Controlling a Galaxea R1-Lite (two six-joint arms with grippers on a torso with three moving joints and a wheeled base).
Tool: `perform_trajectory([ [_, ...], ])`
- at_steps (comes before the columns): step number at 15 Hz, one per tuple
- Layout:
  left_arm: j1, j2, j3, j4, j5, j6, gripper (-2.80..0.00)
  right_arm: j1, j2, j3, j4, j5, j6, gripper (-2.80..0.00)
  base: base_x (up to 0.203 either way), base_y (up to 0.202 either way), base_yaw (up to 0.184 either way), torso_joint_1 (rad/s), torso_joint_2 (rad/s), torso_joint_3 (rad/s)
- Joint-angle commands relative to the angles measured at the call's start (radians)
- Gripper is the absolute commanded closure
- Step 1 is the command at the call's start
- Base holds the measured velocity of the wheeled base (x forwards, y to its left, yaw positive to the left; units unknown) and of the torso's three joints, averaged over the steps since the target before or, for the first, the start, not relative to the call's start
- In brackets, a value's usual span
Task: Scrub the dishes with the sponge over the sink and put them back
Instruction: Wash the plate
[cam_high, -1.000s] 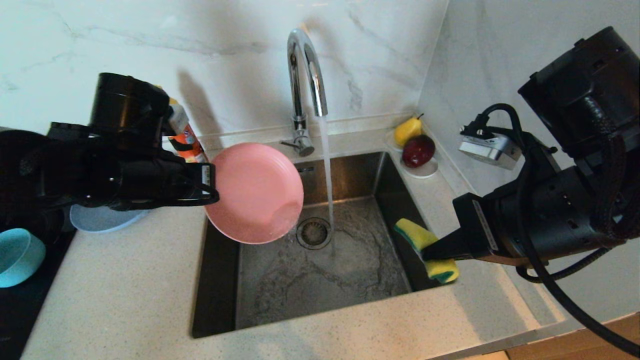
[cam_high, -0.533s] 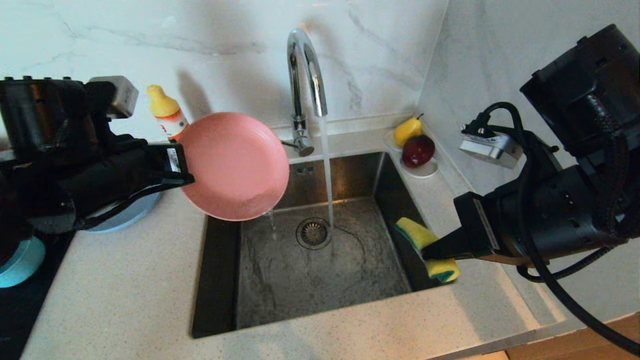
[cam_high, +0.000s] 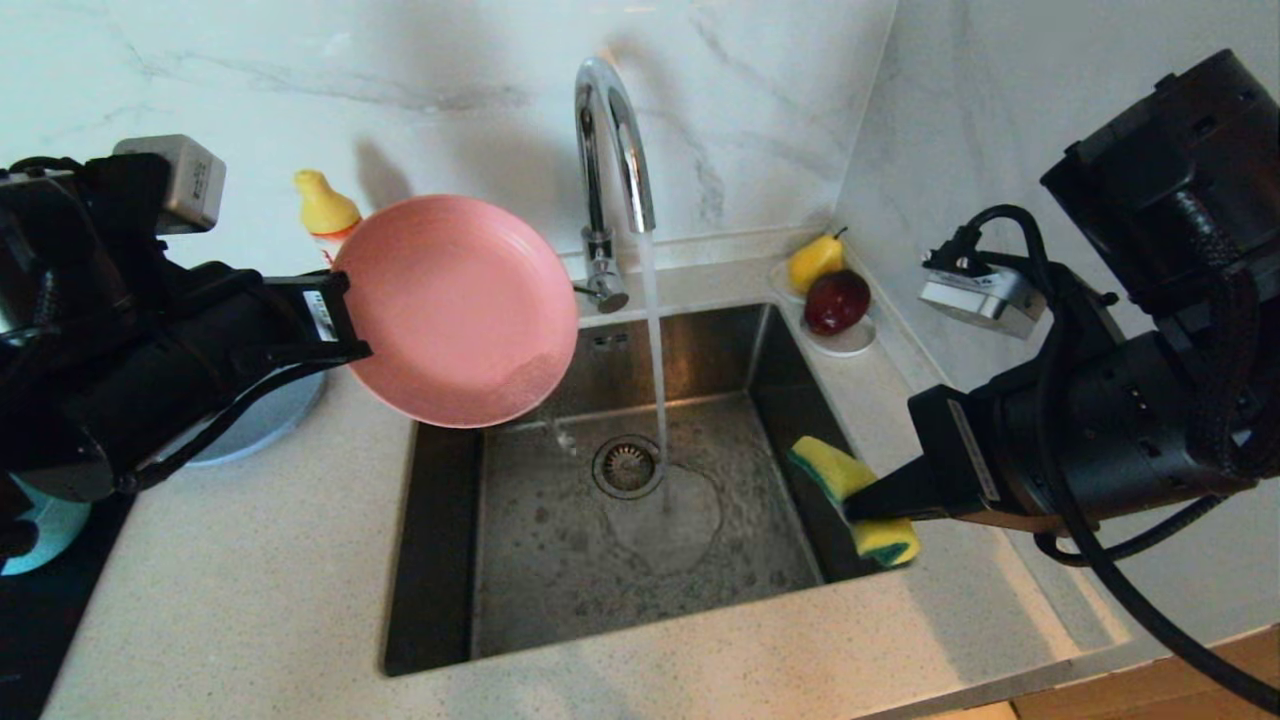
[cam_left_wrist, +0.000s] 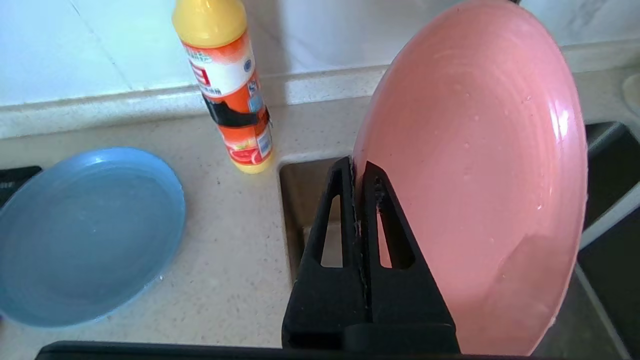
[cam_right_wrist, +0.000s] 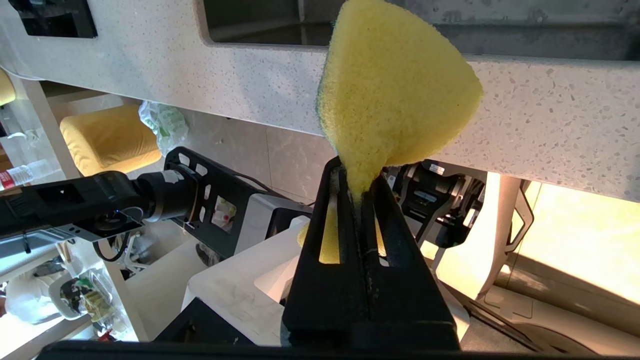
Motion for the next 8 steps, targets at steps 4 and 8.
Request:
perform_trajectory([
  [4, -0.002, -0.015, 0.099, 0.070, -0.011, -0.019, 0.00, 0.020, -0.009, -0.004, 0.004, 0.004, 0.004, 0.00, 0.000, 0.000, 0.000, 0.000, 0.00, 0.000],
  [8, -0.004, -0.055, 0.094, 0.297, -0.086, -0.143, 0.00, 0.064, -0.021, -0.016, 0.004, 0.015, 0.002, 0.00, 0.000, 0.000, 0.000, 0.000, 0.00, 0.000],
])
